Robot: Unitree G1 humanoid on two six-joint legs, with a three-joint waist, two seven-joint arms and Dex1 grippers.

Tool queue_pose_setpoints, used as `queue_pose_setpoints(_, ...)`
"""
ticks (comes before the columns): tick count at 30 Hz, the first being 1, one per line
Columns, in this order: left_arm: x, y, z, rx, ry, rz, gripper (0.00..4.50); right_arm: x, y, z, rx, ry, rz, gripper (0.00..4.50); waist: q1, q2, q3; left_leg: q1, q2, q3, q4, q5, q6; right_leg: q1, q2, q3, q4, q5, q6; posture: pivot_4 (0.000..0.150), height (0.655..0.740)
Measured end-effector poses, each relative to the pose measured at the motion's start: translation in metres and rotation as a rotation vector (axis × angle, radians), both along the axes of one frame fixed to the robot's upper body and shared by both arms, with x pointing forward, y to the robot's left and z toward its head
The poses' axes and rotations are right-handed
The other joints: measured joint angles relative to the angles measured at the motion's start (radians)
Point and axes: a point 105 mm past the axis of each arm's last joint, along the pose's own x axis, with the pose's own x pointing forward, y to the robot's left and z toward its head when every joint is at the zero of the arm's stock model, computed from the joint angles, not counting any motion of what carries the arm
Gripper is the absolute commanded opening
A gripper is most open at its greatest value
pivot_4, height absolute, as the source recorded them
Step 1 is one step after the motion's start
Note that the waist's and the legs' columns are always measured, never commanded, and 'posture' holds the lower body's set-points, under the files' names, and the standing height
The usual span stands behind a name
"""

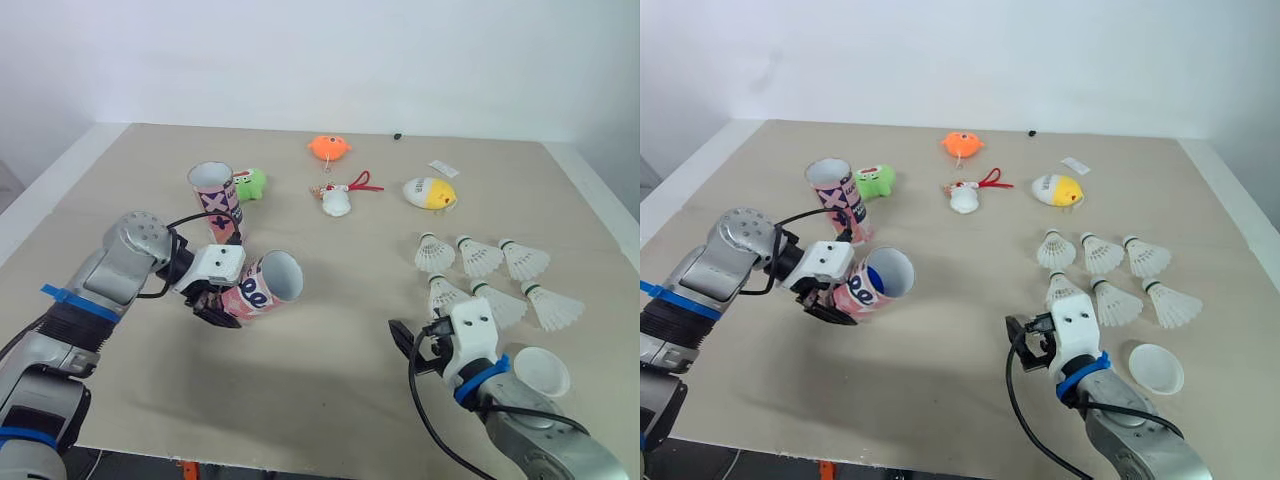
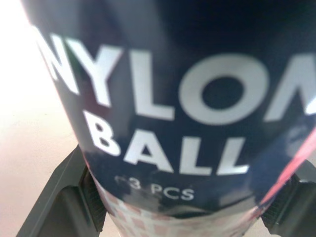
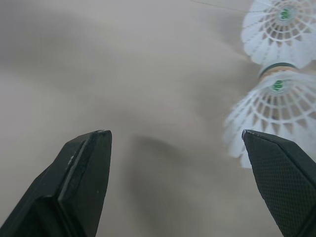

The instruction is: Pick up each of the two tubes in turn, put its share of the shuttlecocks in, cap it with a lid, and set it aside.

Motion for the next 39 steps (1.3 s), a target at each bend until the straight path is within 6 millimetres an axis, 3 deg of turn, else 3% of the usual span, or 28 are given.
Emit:
queue_pose_setpoints(9,-0.003,0.000,-0.001,0.005,0.002,0.001,3.46,0.019,-0.005,-0.003,-0.040,-0.014,-0.044,4.50,-0.002,0.000,0.000,0.000,0.000,0.000,0.000,0.000,0.000,0.000,0.001,0.000,0.000,0.000,0.000,0.150,0.7400)
queue_pose_setpoints(19,-0.011,-0.002,-0.001,-0.001,0.003,0.008,3.46,0.025,-0.003,-0.007,-0.097,-0.025,-0.064,4.50,-0.002,0.000,0.000,0.000,0.000,0.000,0.000,0.000,0.000,0.000,0.000,-0.001,0.001,0.001,0.001,0.150,0.7400)
queue_pose_setpoints(25,-0.015,-0.004,-0.003,-0.008,0.006,0.018,3.43,0.029,-0.006,-0.008,-0.117,-0.034,-0.085,2.58,-0.002,0.000,0.000,0.001,0.000,0.000,0.001,0.000,0.000,0.001,0.000,0.000,0.001,0.001,0.001,0.150,0.7400)
queue_pose_setpoints(28,-0.016,-0.004,-0.003,-0.013,0.007,0.022,3.43,0.030,-0.005,-0.009,-0.126,-0.033,-0.076,1.08,-0.002,0.000,0.000,0.000,0.000,0.000,0.001,0.000,0.000,0.001,0.000,0.000,0.001,0.001,0.001,0.150,0.7400)
queue_pose_setpoints(31,-0.018,-0.004,-0.003,-0.015,0.005,0.023,3.43,0.031,-0.005,-0.008,-0.137,-0.040,-0.070,0.05,-0.002,0.000,0.000,0.000,0.000,0.000,0.001,0.000,0.000,0.001,0.000,0.000,0.001,0.001,0.001,0.150,0.7400)
queue_pose_setpoints(39,-0.018,-0.005,-0.004,-0.020,0.001,0.037,3.43,0.031,0.002,-0.009,-0.138,-0.043,-0.026,0.05,-0.001,0.000,0.000,0.001,0.000,0.000,0.001,0.000,0.000,0.001,0.000,0.000,0.001,0.001,0.001,0.150,0.7400)
